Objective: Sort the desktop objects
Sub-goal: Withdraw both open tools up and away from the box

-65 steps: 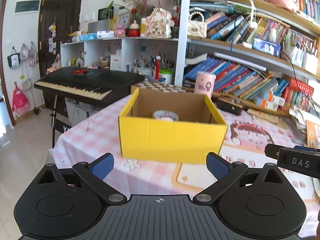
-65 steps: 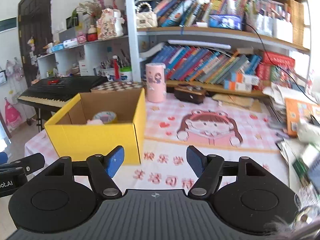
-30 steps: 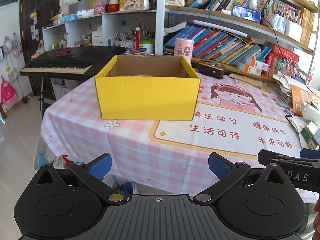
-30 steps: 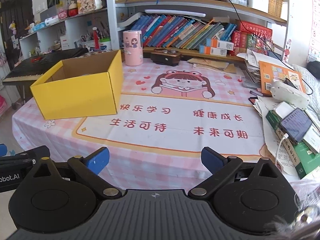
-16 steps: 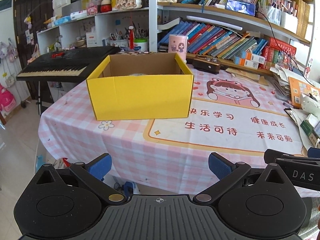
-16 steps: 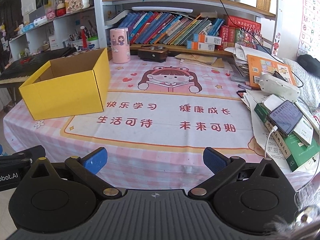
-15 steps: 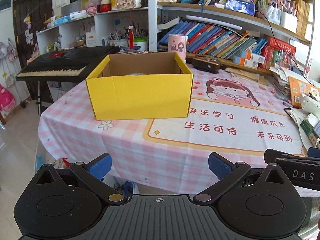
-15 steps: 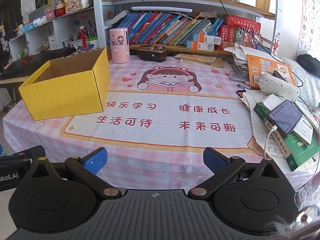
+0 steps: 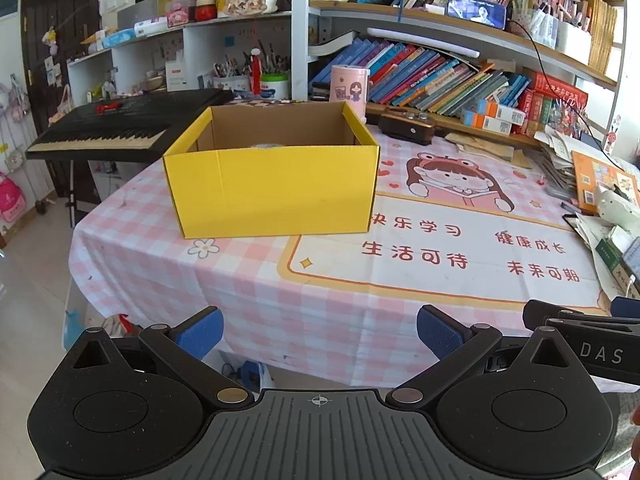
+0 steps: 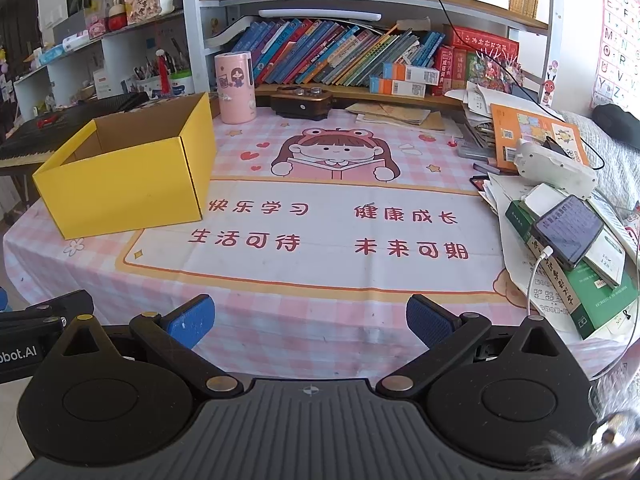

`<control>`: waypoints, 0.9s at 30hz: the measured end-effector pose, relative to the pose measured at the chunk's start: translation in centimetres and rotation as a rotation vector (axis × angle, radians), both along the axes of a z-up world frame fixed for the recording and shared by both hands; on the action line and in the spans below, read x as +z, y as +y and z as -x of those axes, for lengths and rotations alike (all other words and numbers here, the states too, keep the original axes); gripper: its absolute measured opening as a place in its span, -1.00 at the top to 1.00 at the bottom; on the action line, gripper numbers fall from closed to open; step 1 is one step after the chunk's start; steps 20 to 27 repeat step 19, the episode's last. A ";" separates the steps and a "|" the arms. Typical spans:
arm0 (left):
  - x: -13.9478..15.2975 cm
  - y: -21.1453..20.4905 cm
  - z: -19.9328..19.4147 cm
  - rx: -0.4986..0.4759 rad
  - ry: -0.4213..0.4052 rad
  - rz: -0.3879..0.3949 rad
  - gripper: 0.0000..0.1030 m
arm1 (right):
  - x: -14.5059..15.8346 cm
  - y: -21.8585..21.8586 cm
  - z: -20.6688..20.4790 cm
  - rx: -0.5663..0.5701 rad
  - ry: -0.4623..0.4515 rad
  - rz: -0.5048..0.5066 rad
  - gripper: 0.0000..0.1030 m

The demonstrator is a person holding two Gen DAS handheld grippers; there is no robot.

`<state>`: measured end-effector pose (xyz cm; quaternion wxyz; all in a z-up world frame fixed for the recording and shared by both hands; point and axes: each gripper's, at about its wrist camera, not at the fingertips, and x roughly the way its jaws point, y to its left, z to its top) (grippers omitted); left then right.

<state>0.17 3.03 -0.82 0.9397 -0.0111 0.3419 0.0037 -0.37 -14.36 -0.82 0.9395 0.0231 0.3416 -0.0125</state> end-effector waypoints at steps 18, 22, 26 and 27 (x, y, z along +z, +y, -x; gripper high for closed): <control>-0.1 0.3 0.3 0.004 -0.013 0.014 -1.00 | -0.6 0.4 -0.1 0.006 0.009 0.000 -1.00; -0.1 0.3 0.2 0.005 -0.008 0.010 -1.00 | -0.6 0.4 -0.1 0.006 0.009 0.000 -1.00; -0.1 0.3 0.2 0.005 -0.008 0.010 -1.00 | -0.6 0.4 -0.1 0.006 0.009 0.000 -1.00; -0.1 0.3 0.2 0.005 -0.008 0.010 -1.00 | -0.6 0.4 -0.1 0.006 0.009 0.000 -1.00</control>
